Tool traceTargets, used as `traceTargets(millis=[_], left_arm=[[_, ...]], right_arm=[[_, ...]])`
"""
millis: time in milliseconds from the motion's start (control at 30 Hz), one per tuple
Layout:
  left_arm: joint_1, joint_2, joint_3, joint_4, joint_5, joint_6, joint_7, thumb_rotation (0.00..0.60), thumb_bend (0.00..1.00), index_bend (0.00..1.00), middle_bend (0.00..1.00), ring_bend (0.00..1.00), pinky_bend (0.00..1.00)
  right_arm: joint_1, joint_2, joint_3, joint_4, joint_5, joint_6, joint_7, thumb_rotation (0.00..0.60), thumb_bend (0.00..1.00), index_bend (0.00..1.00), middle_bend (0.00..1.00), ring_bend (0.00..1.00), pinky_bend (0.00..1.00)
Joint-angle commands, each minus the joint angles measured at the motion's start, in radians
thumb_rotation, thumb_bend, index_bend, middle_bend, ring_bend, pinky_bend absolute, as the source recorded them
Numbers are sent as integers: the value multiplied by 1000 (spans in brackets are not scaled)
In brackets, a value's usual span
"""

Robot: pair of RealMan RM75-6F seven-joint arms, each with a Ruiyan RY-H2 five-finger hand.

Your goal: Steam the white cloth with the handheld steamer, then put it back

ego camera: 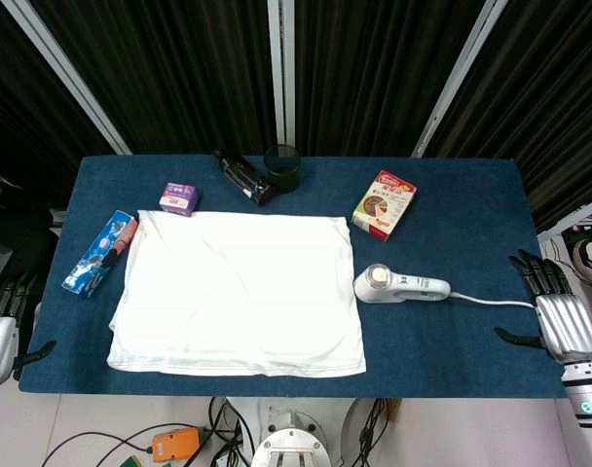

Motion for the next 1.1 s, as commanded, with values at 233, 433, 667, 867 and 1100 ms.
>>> traceTargets(millis=[233,433,667,867,1100], left_arm=[[-1,-1,-11,3,12,-4,0,600,0,45,35,0,0],[-7,-6,-21,9,19,-12,-6,600,0,44,36,0,0],[-14,-9,-25,15,33,-22,-5,600,0,45,36,0,0],[-9,-6,-26,17,31,-22,-8,600,0,44,36,0,0],[-4,-7,-25,20,31,-25,-9,600,0,44,35,0,0]], right_arm=[[56,3,37,-145,101,-106,-131,600,14,0,14,0,39],[158,-2,91,-216,233,-250,-246,600,11,14,139,53,31],[289,-57,134,-198,468,-413,-365,600,0,178,282,242,0],[359,-108,130,-174,598,-452,-463,600,0,206,307,421,0],[419,-147,115,-149,666,-469,-532,600,0,277,336,423,0]])
